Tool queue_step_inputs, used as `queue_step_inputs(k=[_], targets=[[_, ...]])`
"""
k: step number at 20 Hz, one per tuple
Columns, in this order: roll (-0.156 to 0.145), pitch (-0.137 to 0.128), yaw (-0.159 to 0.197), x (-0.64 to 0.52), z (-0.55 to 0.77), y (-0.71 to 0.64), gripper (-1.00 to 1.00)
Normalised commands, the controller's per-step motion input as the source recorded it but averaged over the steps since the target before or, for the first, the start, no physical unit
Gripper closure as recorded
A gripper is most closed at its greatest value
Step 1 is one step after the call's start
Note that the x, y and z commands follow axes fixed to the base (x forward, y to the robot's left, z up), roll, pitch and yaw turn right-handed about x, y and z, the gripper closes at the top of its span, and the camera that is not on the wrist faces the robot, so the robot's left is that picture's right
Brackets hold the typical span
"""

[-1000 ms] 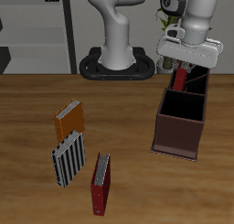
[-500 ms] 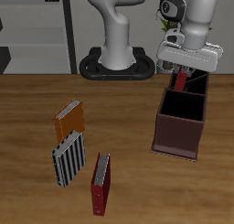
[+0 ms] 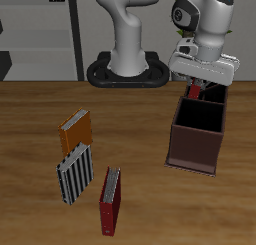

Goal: Place the right red book into the left desk caddy's front compartment

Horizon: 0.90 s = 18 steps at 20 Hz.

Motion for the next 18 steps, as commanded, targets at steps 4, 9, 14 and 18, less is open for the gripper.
queue_step_inputs(k=[4, 9, 14, 18], targets=[[0.018, 0.008, -0.011, -0.01, -0.08, 0.01, 1.0], [0.015, 0.022, 0.013, 0.01, -0.11, 0.06, 1.0], [0.001, 0.008, 0.022, 0.01, -0.09, 0.0, 1.0], [-0.005, 0.015, 0.005, 0.05, -0.07, -0.03, 1.0]])
